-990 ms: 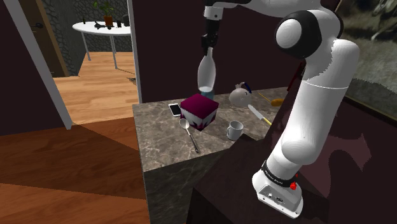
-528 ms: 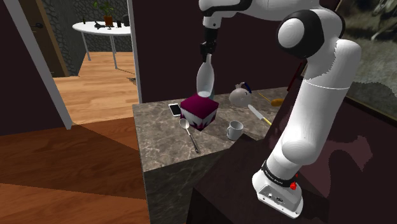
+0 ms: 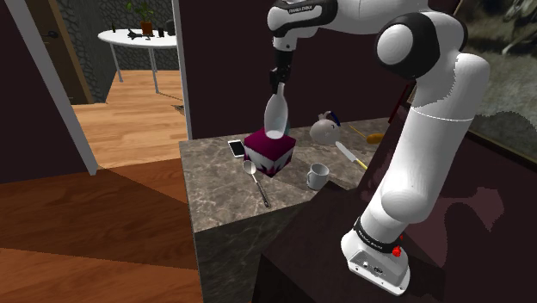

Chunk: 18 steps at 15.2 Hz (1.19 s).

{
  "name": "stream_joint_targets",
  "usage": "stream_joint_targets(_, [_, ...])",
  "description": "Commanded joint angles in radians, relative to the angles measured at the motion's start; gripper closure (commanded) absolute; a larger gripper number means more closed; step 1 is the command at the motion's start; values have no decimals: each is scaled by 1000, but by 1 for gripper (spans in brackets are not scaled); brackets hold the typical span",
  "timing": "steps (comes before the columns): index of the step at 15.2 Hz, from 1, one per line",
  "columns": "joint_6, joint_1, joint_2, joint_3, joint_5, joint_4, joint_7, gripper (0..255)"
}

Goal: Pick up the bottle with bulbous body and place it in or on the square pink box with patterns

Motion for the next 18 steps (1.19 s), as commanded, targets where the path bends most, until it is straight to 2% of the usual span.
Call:
stream_joint_targets(1, [28,1,2,1,1,-25,0,255])
stream_joint_targets(3, [54,1,4,1,2,-49,-1,255])
stream_joint_targets(11, [54,1,4,1,2,-49,-1,255])
stream_joint_targets(12, [54,1,4,1,2,-49,-1,0])
stream_joint_targets(17, [54,1,4,1,2,-49,-1,0])
stream_joint_targets(18, [21,1,2,1,1,-18,0,0])
